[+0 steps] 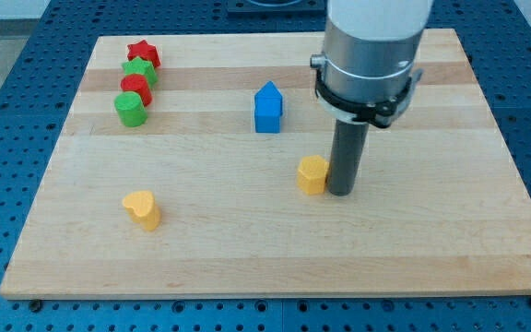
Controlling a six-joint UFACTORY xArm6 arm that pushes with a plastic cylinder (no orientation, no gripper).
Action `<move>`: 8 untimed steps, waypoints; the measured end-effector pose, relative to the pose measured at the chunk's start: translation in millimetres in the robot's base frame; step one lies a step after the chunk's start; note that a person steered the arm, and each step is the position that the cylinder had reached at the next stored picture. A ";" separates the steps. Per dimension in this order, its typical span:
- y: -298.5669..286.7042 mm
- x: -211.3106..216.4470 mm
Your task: Move the yellow hexagon below the blue cube
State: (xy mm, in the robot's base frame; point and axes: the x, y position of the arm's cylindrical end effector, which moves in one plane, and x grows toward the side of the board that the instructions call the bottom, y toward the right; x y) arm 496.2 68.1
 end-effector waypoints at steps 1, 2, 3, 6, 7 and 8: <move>-19.7 -6.4; -37.1 -11.1; -53.7 -15.1; -89.7 -8.7; -109.0 -8.7; -122.6 -8.6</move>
State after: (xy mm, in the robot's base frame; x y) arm 487.6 -54.5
